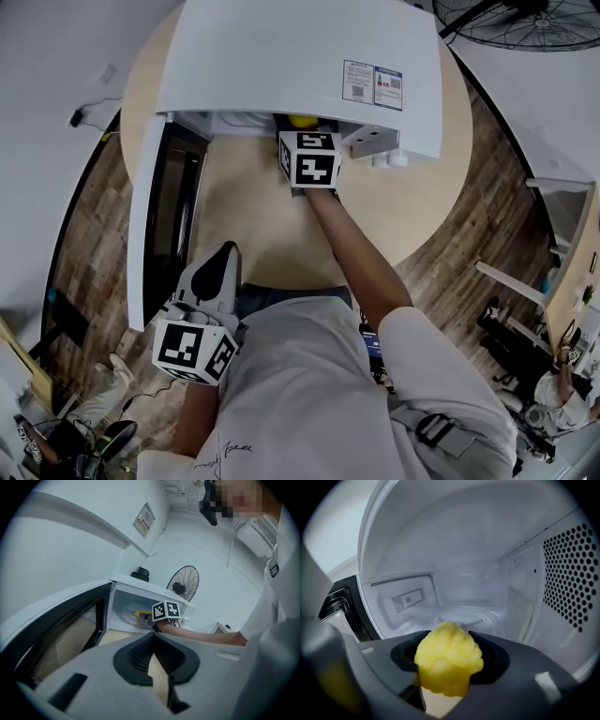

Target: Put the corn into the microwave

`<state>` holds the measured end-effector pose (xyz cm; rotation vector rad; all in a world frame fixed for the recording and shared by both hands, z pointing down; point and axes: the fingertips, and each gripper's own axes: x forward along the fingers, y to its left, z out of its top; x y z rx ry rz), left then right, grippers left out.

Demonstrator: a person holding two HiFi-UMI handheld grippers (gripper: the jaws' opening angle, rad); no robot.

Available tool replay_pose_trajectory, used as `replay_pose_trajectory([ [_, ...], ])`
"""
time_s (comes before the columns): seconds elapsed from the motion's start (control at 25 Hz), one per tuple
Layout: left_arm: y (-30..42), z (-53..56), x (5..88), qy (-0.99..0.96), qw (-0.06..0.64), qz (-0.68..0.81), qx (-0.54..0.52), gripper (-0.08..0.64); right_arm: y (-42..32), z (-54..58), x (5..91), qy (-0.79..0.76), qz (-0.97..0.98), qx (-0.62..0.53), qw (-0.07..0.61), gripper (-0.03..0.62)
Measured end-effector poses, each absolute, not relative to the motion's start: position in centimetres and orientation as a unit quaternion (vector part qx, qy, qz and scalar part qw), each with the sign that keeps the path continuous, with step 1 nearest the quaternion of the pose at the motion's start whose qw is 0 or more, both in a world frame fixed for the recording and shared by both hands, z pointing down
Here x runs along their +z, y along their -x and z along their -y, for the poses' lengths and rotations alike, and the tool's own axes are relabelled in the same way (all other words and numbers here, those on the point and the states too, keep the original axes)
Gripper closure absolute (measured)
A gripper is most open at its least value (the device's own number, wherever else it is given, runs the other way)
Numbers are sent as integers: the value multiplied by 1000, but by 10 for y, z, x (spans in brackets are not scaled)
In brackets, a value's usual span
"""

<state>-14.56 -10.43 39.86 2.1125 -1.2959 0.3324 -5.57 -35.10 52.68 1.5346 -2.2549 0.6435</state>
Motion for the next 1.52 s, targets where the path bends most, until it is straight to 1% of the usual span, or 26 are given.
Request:
replay_pose_trajectory([
  [0.32, 148, 100, 409, -796, 327, 492, 133, 568, 59, 360, 536, -541, 791, 221, 180, 331],
  [0.64, 147, 99, 409, -798, 324, 489, 138, 568, 65, 373, 537, -543, 795, 183, 202, 331],
  [1.32, 145, 100, 410, -798, 325, 487, 140, 568, 64, 380, 552, -544, 784, 106, 279, 331],
  [1.52, 143, 99, 408, -799, 323, 487, 140, 568, 62, 379, 554, -545, 781, 97, 288, 331],
])
